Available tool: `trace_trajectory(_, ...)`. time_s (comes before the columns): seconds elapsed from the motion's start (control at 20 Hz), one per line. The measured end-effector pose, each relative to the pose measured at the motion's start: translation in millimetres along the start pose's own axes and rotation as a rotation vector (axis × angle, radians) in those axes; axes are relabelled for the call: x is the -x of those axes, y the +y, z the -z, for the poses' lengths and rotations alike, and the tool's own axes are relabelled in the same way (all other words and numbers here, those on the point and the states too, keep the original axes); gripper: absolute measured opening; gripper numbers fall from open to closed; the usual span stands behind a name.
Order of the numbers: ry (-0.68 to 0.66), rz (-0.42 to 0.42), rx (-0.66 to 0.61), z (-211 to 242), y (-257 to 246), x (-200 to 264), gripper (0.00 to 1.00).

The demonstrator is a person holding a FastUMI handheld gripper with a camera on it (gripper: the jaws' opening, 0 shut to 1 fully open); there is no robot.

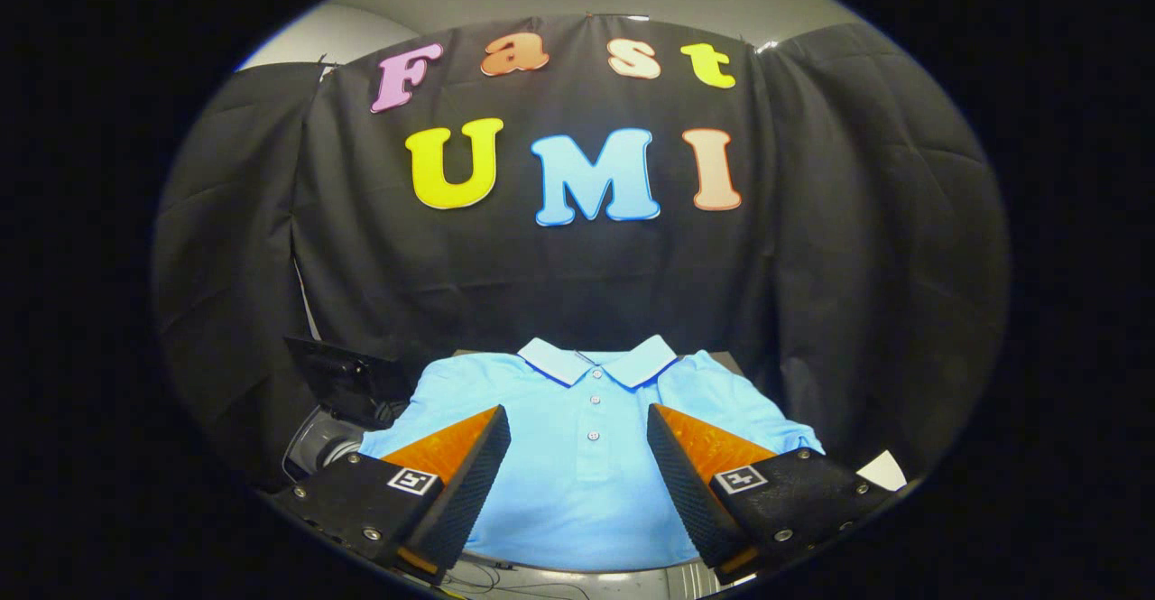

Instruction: Put the clothes into the washing machine and then close the washing machine lid.

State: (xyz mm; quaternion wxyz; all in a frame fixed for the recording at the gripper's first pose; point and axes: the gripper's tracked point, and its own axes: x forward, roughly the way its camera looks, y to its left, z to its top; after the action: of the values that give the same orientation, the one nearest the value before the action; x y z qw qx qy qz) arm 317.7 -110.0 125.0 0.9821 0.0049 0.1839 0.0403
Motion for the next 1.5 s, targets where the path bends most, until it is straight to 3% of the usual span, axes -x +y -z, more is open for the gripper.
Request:
trace_trajectory(0.6, 0.190, -0.013, 0.012, 18, 1, -76, 0.95)
trace_trajectory(0.9, 0.289, -0.036, 0.045, 45, -2, -91, 0.95)
trace_trajectory(1.2, 0.274, -0.062, 0.085, 45, -1, -91, 0.95)
trace_trajectory(1.3, 0.270, -0.076, 0.089, 42, 0, -91, 0.92)
trace_trajectory(1.4, 0.267, -0.089, 0.092, 45, -1, -90, 0.82)
trace_trajectory(1.5, 0.258, -0.119, 0.102, 46, 6, -90, 0.62)
